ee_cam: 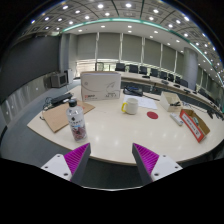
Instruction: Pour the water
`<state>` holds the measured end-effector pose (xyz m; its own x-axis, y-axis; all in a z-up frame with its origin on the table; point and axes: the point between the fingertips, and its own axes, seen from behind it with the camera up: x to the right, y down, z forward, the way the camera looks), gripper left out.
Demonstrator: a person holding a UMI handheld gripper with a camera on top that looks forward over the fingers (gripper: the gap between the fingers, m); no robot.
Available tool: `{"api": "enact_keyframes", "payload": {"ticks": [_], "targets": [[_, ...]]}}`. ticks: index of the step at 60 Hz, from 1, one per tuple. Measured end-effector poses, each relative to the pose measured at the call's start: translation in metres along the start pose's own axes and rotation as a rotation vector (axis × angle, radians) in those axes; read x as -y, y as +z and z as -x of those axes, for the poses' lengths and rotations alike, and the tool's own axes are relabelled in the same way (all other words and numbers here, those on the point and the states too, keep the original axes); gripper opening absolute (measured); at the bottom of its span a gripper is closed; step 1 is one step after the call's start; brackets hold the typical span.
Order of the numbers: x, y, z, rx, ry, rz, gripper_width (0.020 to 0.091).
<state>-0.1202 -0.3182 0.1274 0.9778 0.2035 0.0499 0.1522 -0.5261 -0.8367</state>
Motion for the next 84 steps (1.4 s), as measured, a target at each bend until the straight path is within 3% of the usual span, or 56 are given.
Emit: {"api": "enact_keyframes", "payload": {"ticks": [15,30,34,40,55,69,84], "targets": [[0.014,0.076,0.112,0.063,-0.009,-0.103,0.0860],[0.041,0.160,0.145,0.028,0.026,-0.198,0.0847],[0.044,0.177,0.148,0.025,0.025,-0.210,0.0792],[0.052,0.190,0.144,0.007,0.037,-0.239,0.0578],[0.053,0.189,0.144,0.009,0.023,-0.230,0.0422],[0.098,0.173,0.140,0.034,0.084,-0.247,0.0394],[0.203,0.184,0.116,0.243,0.579,-0.303,0.0392]]}}
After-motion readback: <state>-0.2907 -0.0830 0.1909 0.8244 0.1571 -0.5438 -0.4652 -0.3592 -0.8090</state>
